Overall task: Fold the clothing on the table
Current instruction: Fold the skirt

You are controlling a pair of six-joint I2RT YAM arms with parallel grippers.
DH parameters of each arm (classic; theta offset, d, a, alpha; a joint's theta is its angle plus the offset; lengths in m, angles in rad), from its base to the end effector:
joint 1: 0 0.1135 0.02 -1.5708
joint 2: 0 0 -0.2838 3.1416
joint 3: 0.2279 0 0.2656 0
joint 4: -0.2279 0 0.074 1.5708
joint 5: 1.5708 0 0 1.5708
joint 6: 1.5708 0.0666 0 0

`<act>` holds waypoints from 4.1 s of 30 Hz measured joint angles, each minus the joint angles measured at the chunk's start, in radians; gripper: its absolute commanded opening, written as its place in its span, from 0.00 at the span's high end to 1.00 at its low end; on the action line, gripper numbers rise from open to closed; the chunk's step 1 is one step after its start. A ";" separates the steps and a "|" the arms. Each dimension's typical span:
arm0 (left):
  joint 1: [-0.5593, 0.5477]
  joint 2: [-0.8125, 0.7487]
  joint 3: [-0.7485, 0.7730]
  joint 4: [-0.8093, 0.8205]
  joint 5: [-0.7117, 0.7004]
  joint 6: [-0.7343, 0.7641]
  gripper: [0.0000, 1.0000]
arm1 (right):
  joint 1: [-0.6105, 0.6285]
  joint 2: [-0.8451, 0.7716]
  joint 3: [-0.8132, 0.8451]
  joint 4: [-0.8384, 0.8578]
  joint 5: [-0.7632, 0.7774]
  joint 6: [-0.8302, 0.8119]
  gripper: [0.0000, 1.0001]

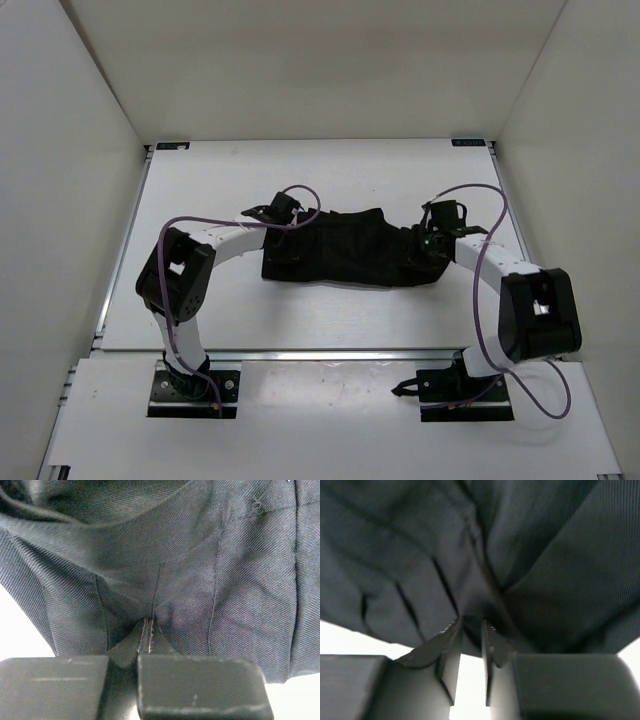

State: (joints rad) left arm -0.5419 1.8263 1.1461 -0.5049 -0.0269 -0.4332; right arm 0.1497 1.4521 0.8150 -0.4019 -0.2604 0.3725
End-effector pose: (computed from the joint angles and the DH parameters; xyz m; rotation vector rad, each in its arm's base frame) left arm 0.3295 -0.1963 0.1418 0.1437 2.7763 -0.2213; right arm 0.2943 0.0617 0.1704 0.2005 2.6409 0.5209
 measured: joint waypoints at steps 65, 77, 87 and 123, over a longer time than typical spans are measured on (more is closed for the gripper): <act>0.052 0.035 0.056 -0.090 -0.104 0.040 1.00 | -0.103 0.186 0.080 0.095 0.041 -0.008 0.74; 0.050 0.052 0.072 -0.079 -0.083 0.031 1.00 | -0.071 0.305 0.348 -0.018 0.018 -0.080 1.00; 0.055 0.112 0.132 -0.009 0.021 0.001 1.00 | 0.188 0.308 0.665 -0.063 -0.002 -0.148 1.00; 0.199 0.149 -0.137 0.507 0.689 -0.271 1.00 | 0.507 0.658 0.874 -0.093 -0.203 -0.014 1.00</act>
State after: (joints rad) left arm -0.3431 1.9755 1.0092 0.0017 0.6624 -0.7044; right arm 0.6571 2.1105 1.6886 -0.4950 -0.4629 0.3588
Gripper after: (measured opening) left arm 0.016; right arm 0.011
